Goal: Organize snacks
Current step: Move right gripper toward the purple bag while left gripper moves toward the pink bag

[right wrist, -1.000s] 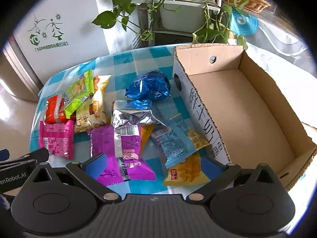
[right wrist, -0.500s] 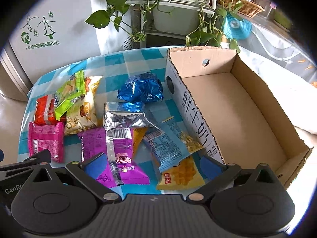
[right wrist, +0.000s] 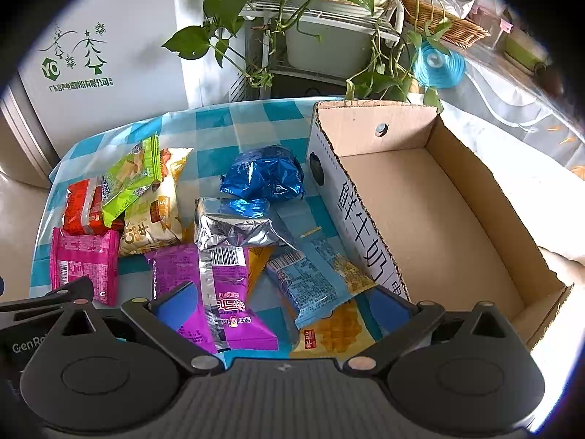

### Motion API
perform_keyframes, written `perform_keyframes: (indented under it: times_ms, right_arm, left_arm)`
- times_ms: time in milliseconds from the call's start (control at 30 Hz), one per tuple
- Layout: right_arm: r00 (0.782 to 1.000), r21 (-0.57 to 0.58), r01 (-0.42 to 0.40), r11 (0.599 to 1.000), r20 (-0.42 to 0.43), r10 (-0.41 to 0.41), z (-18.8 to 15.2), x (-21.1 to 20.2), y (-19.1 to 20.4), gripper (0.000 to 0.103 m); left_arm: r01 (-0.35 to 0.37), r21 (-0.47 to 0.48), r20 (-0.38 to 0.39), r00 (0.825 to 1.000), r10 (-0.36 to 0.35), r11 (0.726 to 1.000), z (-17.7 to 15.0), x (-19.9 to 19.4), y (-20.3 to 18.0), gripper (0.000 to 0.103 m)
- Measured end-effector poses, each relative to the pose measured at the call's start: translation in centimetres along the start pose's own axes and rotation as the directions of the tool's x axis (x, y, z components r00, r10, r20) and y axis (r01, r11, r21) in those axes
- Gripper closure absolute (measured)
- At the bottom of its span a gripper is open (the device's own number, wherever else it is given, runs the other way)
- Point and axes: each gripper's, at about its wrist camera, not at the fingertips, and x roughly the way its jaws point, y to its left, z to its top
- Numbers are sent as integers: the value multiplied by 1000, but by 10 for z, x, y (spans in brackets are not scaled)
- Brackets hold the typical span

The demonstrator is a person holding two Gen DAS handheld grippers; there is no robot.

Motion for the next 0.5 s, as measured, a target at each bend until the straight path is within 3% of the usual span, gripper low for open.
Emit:
perform_keyframes:
  times_ms: [500]
  right_arm:
    - [1000, -4, 6, 1000, 9, -6, 0, -1, 2, 0]
  left_arm:
    - [-1, -1, 3, 1000, 1, 1000, 0, 0, 0, 2]
